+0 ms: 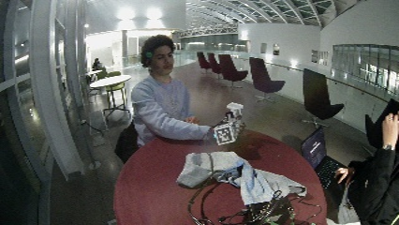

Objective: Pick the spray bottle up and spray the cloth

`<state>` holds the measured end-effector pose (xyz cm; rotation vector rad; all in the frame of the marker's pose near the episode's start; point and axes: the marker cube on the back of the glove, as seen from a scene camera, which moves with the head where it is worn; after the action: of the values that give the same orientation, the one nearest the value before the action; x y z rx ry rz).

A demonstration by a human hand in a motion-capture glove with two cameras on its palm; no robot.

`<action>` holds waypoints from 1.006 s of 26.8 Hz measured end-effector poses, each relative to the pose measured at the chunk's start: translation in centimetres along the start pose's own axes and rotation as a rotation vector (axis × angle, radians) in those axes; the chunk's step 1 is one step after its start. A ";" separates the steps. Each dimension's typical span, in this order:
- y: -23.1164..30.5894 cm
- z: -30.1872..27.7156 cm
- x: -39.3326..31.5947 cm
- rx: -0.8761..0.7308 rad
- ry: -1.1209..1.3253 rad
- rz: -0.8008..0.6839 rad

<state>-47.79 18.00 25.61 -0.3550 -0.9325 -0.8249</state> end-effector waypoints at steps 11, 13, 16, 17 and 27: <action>1.2 -2.6 -1.2 -0.036 0.015 0.035; 1.3 -4.8 -2.4 -0.009 0.037 0.031; 1.9 -8.5 -4.4 0.014 0.089 0.022; 2.3 -9.8 -5.0 0.013 0.114 0.018; 9.8 -27.2 -7.3 0.137 0.569 0.044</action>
<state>-27.39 11.54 4.88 -0.0125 -0.4427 -0.7597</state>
